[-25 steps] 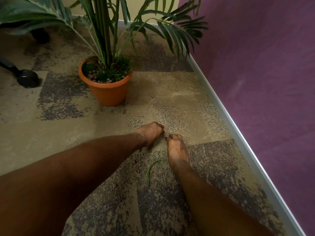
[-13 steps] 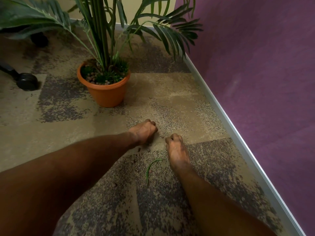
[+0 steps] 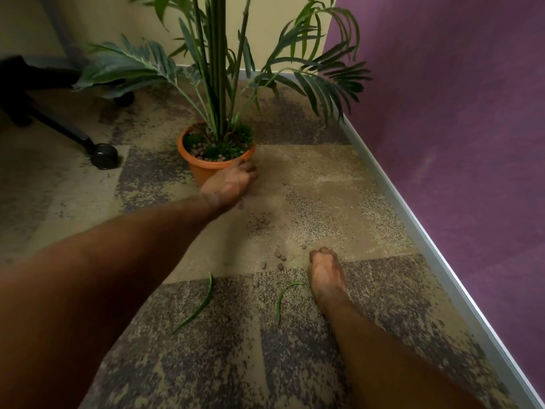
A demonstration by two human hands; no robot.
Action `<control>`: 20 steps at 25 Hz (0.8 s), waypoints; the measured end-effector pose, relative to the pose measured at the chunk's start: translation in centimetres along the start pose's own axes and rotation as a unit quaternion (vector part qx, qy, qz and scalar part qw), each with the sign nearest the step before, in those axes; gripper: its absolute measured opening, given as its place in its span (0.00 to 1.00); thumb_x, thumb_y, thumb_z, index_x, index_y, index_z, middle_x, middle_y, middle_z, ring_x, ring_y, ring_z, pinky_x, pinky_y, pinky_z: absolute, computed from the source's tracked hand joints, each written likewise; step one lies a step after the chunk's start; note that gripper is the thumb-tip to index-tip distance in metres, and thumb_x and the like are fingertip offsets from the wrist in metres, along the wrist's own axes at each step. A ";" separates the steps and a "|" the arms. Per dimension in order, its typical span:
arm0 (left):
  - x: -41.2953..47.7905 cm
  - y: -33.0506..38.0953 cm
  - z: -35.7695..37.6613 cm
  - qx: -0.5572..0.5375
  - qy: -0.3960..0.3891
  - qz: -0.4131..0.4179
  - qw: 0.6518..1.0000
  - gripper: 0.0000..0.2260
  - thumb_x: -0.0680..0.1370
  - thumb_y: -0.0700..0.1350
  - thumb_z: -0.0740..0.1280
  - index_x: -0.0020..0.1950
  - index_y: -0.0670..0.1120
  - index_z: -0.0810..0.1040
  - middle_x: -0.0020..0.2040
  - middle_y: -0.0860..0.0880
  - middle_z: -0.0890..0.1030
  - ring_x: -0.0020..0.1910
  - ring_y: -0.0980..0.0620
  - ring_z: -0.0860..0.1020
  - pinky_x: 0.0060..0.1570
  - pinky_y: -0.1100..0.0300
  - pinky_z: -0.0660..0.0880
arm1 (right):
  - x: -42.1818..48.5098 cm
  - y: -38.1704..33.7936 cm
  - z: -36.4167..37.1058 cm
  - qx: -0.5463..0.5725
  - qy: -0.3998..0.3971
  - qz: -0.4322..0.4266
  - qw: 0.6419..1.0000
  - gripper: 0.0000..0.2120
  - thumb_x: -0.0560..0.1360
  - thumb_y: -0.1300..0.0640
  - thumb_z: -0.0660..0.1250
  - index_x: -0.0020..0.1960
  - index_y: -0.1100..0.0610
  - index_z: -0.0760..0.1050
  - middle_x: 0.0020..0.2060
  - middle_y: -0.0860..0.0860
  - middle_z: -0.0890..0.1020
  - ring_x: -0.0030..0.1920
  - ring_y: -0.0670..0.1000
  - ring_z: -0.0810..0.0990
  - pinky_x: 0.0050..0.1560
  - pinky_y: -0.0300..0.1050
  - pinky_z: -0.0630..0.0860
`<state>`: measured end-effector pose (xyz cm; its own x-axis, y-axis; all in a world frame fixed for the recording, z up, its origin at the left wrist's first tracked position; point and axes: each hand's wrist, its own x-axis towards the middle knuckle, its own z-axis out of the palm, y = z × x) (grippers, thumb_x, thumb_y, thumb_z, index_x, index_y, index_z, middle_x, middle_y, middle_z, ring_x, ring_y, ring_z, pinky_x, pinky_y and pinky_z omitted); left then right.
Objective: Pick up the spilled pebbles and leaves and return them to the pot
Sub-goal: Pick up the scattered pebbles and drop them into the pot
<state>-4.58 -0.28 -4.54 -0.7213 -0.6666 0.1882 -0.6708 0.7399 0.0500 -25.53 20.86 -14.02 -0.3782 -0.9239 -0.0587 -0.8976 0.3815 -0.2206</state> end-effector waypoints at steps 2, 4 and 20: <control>-0.3 -2.1 -2.3 0.022 0.027 -0.036 0.999 0.18 0.81 0.35 0.65 0.71 0.40 0.76 0.70 0.40 0.75 0.68 0.38 0.70 0.64 0.46 0.70 | -0.3 -0.1 -0.3 0.003 -0.005 0.004 1.000 0.13 0.78 0.69 0.67 0.59 0.58 0.81 0.54 0.55 0.81 0.53 0.51 0.79 0.55 0.46 0.81; -0.9 -4.1 -3.5 0.035 0.038 -0.077 0.996 0.17 0.82 0.35 0.64 0.71 0.41 0.77 0.70 0.39 0.76 0.68 0.37 0.70 0.65 0.44 0.72 | -0.5 -0.2 -0.6 0.005 -0.016 0.004 1.000 0.13 0.78 0.70 0.67 0.58 0.58 0.81 0.52 0.54 0.81 0.49 0.50 0.79 0.52 0.43 0.80; -0.8 -7.1 -4.5 -0.010 0.033 -0.189 0.981 0.16 0.83 0.42 0.62 0.70 0.42 0.77 0.69 0.38 0.76 0.70 0.37 0.71 0.60 0.41 0.77 | -1.3 -0.4 0.2 0.024 -0.023 -0.018 0.999 0.16 0.77 0.71 0.67 0.60 0.56 0.80 0.55 0.52 0.79 0.55 0.49 0.76 0.58 0.45 0.79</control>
<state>1.59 -4.59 -0.60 -0.4085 -0.8868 0.2160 -0.8840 0.4433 0.1481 -24.61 21.87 -14.07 -0.3350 -0.9375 -0.0943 -0.8981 0.3480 -0.2688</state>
